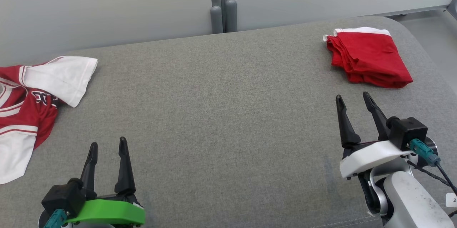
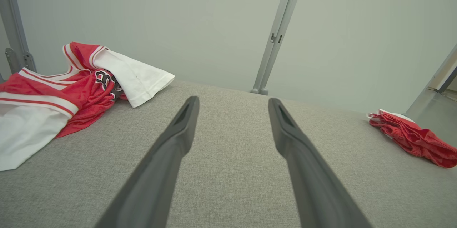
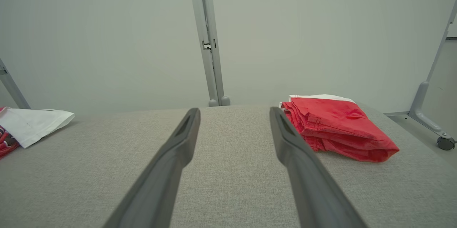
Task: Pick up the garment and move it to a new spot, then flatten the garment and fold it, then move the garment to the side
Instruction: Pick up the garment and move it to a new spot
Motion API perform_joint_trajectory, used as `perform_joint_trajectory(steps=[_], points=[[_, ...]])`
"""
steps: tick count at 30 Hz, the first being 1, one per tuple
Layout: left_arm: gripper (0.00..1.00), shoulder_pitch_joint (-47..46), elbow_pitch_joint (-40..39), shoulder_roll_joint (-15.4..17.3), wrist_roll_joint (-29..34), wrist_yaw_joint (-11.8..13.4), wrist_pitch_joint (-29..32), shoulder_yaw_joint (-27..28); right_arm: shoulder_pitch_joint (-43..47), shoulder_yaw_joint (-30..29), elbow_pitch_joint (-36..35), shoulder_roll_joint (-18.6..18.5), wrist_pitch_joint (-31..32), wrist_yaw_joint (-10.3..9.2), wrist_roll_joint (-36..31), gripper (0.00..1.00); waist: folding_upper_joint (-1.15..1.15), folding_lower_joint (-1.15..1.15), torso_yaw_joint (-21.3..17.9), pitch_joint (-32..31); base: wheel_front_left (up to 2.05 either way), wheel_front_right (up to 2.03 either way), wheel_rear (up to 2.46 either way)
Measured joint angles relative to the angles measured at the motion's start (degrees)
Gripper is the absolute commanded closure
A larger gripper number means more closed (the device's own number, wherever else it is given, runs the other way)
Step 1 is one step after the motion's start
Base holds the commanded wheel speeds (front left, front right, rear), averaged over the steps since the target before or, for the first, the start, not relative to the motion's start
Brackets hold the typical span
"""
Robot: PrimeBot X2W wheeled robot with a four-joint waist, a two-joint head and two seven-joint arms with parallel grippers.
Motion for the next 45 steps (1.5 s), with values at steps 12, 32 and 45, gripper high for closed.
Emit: perform_joint_trajectory(steps=[12, 32, 45], points=[[0.00, 0.47, -0.57, 0.01, 0.01, 0.42, 0.00, -0.07, 1.52, -1.15, -1.90, 1.14, 0.00, 0.00, -1.83, 0.00, 0.00, 0.00, 0.21, 0.03, 0.00, 0.00, 0.00], [0.00, 0.48, -1.34, 0.04, 0.03, 0.43, 0.00, -1.88, 3.37, -3.35, -3.92, 1.29, 0.00, -0.01, -3.36, 0.00, 0.00, 0.00, 2.08, 0.55, 0.00, 0.00, 0.00], [0.00, 0.38, -2.66, 0.07, 0.03, 0.97, 0.00, 0.05, 3.23, -1.68, -4.82, 1.29, 0.00, 1.48, -4.21, 0.00, 0.00, 0.00, 9.38, 1.29, 0.00, 0.00, 0.00]])
